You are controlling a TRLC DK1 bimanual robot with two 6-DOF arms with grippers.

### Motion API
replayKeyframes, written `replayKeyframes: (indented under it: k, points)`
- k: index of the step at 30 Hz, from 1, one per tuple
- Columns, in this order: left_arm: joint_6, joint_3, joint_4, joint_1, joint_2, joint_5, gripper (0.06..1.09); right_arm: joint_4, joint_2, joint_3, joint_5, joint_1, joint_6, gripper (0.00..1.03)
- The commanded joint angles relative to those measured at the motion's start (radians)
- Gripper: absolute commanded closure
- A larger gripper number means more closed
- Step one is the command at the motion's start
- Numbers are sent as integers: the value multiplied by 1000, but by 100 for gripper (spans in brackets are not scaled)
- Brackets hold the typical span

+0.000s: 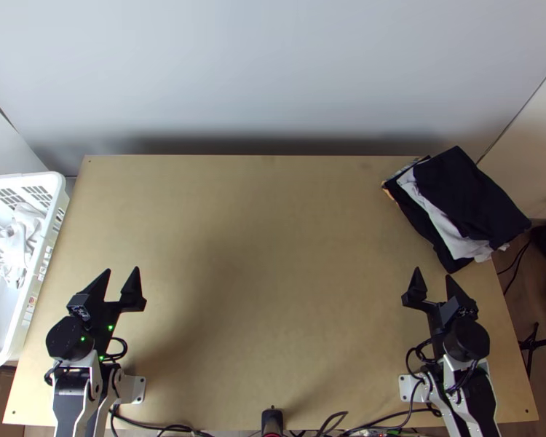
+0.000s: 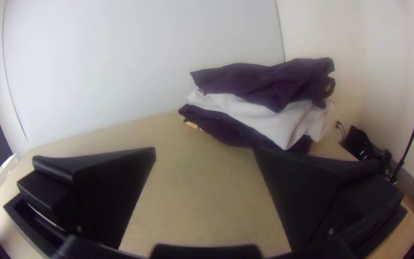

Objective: Fold the t-shirt

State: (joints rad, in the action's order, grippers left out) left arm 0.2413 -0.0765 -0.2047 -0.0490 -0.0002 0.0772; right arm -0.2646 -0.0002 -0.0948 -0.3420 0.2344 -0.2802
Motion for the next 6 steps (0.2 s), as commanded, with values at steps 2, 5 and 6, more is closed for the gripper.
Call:
replayKeyframes:
  k: [2,5,6]
  points:
    - [0,0,-1,0,0,1,11,-1,0,0,0,0,1,5]
    - [0,0,-1,0,0,1,11,-1,0,0,0,0,1,5]
    - [0,0,-1,0,0,1,11,-1,0,0,0,0,1,5]
